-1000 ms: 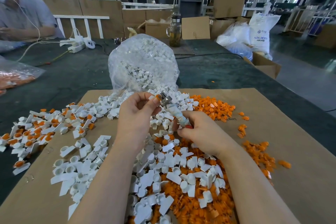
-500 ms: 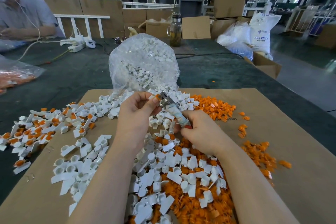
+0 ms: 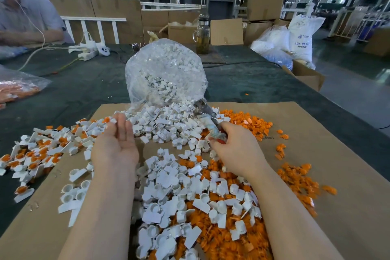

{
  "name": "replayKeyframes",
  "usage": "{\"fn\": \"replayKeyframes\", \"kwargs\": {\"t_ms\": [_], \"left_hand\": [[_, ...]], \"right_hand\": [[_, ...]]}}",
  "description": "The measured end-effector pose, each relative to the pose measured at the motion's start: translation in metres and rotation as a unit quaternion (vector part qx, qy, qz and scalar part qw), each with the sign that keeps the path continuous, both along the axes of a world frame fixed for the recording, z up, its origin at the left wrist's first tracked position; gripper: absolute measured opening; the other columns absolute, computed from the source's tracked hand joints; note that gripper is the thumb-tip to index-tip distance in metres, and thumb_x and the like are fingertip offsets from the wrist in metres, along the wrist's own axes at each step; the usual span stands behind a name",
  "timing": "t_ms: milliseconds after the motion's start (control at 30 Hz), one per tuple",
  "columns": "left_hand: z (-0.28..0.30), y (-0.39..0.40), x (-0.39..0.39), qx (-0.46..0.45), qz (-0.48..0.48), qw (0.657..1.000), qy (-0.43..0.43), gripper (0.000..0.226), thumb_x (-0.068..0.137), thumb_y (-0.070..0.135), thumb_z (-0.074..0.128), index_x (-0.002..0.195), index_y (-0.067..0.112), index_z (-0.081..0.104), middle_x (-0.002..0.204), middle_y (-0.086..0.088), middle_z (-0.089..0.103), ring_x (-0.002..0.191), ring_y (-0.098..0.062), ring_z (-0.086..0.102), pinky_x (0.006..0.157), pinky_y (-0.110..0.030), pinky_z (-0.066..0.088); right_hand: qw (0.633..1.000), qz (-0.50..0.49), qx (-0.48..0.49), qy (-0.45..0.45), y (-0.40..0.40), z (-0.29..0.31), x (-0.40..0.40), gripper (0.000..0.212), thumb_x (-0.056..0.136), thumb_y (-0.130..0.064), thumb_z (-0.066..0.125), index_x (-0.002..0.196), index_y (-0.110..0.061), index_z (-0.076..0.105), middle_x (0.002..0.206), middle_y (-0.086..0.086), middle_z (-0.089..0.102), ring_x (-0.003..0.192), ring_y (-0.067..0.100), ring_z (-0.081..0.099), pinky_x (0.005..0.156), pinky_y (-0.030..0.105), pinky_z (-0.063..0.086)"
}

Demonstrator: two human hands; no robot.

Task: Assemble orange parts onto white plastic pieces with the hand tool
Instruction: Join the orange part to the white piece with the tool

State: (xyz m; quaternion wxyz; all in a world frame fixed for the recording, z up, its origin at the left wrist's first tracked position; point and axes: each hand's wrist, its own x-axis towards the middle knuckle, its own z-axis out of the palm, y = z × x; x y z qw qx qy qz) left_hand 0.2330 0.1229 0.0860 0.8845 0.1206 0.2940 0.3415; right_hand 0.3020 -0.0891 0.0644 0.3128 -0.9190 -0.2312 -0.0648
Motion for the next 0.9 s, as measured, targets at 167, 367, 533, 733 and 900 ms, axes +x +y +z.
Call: {"fn": "replayKeyframes", "kwargs": {"t_ms": [167,367,533,733,900], "left_hand": [[-0.003,0.011,-0.003,-0.040,0.047,0.998,-0.034,0.020,0.104,0.006,0.042,0.098,0.008,0.061,0.103,-0.002,0.071,0.081,-0.006,0.072,0.076,-0.020,0.059],[-0.002,0.005,-0.001,0.083,-0.036,0.996,0.020,0.013,0.094,0.010,0.064,0.106,0.006,0.068,0.099,-0.001,0.075,0.074,-0.003,0.072,0.068,-0.018,0.058],[0.000,-0.020,0.002,0.376,-0.228,0.873,0.209,0.009,0.088,0.015,0.071,0.097,0.019,0.071,0.082,0.005,0.077,0.069,-0.007,0.065,0.064,-0.025,0.051],[-0.007,-0.033,0.007,0.558,-0.267,0.721,0.312,0.007,0.091,0.017,0.069,0.086,0.021,0.070,0.080,0.001,0.071,0.066,-0.013,0.059,0.060,-0.029,0.051],[-0.012,-0.029,0.007,0.647,-0.251,0.639,0.332,0.021,0.089,0.009,0.064,0.079,0.027,0.068,0.077,0.006,0.068,0.053,-0.006,0.055,0.044,-0.015,0.042]], "right_hand": [[0.999,-0.044,0.000,-0.013,0.000,-0.003,0.002,0.022,0.091,-0.032,0.058,0.072,-0.028,0.048,0.068,-0.009,0.055,0.059,0.008,0.052,0.048,0.022,0.031],[0.998,-0.058,-0.003,-0.015,-0.002,-0.003,0.004,0.025,0.090,-0.031,0.059,0.069,-0.027,0.049,0.064,-0.008,0.054,0.055,0.008,0.051,0.046,0.021,0.031],[0.999,0.012,-0.038,0.013,-0.001,-0.001,0.002,0.025,0.090,-0.038,0.061,0.070,-0.030,0.049,0.069,-0.009,0.058,0.059,0.007,0.054,0.048,0.021,0.035],[0.990,0.066,-0.121,-0.005,0.006,-0.002,-0.005,0.033,0.086,-0.050,0.062,0.065,-0.032,0.045,0.068,-0.012,0.054,0.062,0.003,0.051,0.050,0.023,0.035],[0.986,0.070,-0.150,-0.001,0.009,-0.004,-0.004,0.027,0.085,-0.052,0.061,0.071,-0.031,0.050,0.070,-0.011,0.055,0.066,0.008,0.054,0.052,0.026,0.041]]}}
